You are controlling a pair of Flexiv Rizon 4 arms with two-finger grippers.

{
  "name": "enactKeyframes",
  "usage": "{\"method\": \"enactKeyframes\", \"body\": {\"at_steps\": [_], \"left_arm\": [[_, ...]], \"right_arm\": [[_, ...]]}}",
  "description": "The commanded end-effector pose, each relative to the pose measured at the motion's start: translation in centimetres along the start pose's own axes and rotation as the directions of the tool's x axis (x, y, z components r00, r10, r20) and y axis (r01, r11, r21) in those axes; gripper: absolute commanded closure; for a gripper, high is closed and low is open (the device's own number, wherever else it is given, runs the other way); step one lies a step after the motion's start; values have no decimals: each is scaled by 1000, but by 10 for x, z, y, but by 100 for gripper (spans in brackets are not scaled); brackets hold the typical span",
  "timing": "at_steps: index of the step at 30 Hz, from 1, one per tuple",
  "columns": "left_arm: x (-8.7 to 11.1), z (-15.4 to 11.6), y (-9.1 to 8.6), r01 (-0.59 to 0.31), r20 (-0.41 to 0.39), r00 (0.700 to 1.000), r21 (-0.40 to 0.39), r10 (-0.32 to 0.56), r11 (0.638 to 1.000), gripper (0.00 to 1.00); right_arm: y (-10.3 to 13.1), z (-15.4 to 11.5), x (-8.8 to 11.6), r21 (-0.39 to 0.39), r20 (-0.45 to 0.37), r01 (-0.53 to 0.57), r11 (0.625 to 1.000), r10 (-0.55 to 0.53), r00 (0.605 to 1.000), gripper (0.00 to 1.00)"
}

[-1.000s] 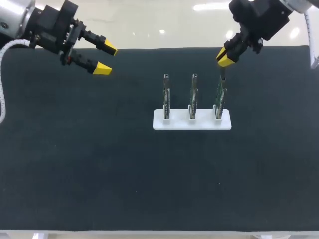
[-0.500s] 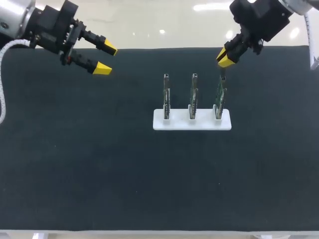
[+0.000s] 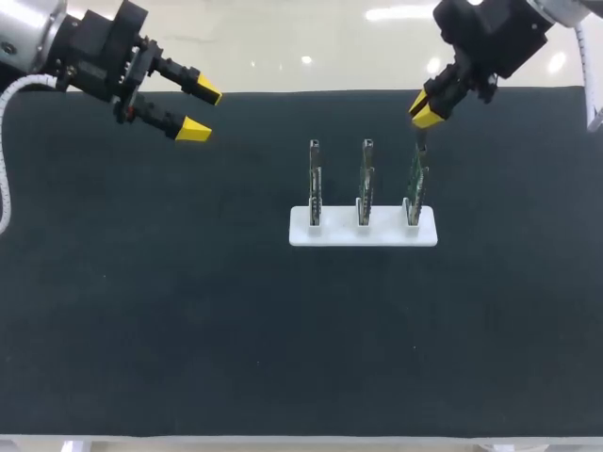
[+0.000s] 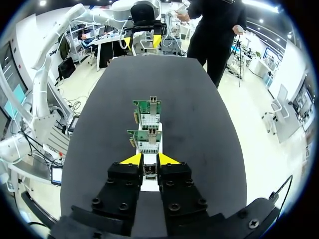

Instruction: Pick up the optical module with the left hand, and insert it into the network port with the right hand.

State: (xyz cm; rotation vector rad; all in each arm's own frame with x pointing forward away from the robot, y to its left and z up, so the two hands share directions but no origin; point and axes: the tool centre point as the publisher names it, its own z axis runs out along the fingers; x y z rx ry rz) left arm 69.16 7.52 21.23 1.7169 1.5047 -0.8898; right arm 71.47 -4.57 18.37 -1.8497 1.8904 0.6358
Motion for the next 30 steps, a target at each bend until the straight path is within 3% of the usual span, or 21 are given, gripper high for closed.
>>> {"method": "enactKeyframes", "body": {"at_steps": [1, 30], "left_arm": [[0, 0, 1, 1, -4, 1000, 2, -1, 1000, 0], [0, 0, 1, 1, -4, 1000, 2, -1, 1000, 0]], "right_arm": [[1, -1, 0, 0, -1, -2, 1000, 2, 1000, 100], [4, 1, 3, 0, 5, -5, 1000, 5, 1000, 100]]}}
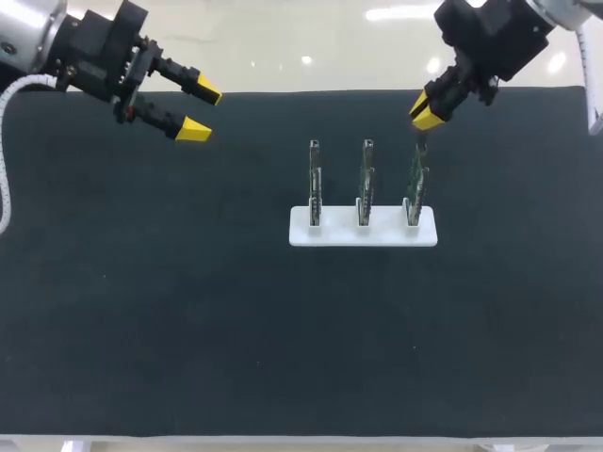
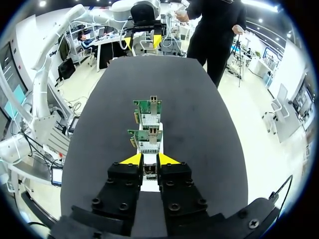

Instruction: Pick up the optical module with the left hand, and insert it into the network port with the right hand.

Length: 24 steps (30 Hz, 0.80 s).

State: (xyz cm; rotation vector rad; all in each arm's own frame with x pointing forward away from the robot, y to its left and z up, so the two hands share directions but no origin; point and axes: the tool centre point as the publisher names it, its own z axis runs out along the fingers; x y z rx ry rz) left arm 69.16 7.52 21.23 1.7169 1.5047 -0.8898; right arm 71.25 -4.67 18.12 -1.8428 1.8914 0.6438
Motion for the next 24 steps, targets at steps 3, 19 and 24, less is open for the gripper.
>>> {"method": "enactKeyframes", "body": {"at_steps": [3, 19, 24], "left_arm": [[0, 0, 1, 1, -4, 1000, 2, -1, 1000, 0], [0, 0, 1, 1, -4, 1000, 2, -1, 1000, 0], [0, 0, 1, 1, -4, 1000, 2, -1, 1000, 0]], "right_arm": [[2, 0, 1, 0, -1, -1, 1000, 1, 1000, 100], [-1, -4, 2, -1, -5, 8, 1000, -8, 1000, 100], [-1, -2, 4, 0, 3, 9, 1000, -9, 1000, 100]]}}
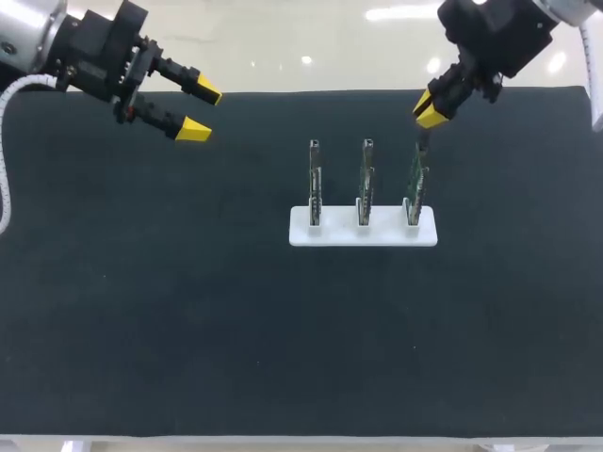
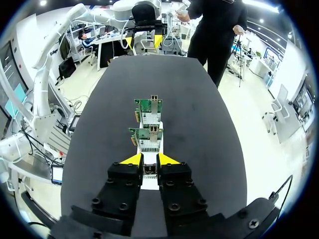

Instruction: Pick up the optical module with the left hand, and insert it into the network port with the right hand.

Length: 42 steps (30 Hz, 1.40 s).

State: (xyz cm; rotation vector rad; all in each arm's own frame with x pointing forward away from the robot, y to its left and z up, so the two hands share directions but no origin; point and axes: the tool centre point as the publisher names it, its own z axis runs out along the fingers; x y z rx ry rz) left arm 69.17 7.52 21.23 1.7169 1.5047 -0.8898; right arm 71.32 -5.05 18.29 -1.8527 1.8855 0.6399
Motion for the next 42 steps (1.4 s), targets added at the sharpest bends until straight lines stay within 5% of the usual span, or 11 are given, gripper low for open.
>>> {"method": "enactKeyframes", "body": {"at_steps": [1, 42], "left_arm": [[0, 0, 1, 1, -4, 1000, 2, -1, 1000, 0], [0, 0, 1, 1, -4, 1000, 2, -1, 1000, 0]], "right_arm": [[0, 3, 2, 2, 9, 2, 1000, -2, 1000, 100], [0, 1, 0, 2, 9, 1, 1000, -1, 1000, 100]]}}
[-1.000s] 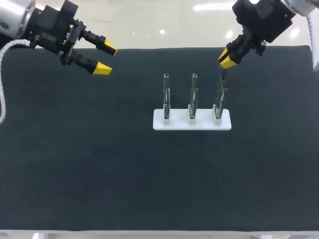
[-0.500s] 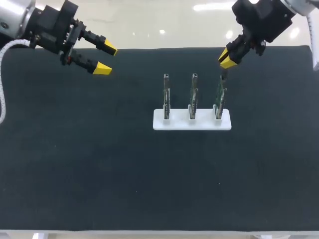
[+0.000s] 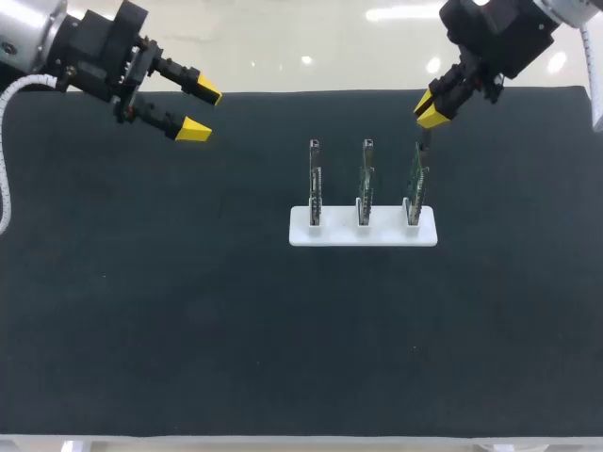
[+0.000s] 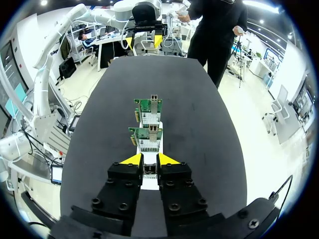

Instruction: Pick up the optical module with the left hand, and insert it into the network port with the right hand.

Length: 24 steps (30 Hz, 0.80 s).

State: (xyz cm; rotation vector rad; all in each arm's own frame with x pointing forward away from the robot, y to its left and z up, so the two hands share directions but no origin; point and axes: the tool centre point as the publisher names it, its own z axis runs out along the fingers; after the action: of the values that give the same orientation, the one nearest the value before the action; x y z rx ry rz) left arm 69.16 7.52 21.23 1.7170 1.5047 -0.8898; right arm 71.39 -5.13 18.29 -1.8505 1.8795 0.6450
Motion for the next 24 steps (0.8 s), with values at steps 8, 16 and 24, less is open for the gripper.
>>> {"method": "enactKeyframes", "body": {"at_steps": [8, 16, 24], "left_arm": [[0, 0, 1, 1, -4, 1000, 2, -1, 1000, 0], [0, 0, 1, 1, -4, 1000, 2, -1, 1000, 0], [0, 0, 1, 1, -4, 1000, 2, -1, 1000, 0]], "right_arm": [[0, 4, 0, 5, 12, 0, 1000, 0, 1000, 100], [-1, 6, 3, 7, 16, 2, 1000, -2, 1000, 100], [-2, 5, 1, 8, 14, 3, 1000, -4, 1000, 100]]}}
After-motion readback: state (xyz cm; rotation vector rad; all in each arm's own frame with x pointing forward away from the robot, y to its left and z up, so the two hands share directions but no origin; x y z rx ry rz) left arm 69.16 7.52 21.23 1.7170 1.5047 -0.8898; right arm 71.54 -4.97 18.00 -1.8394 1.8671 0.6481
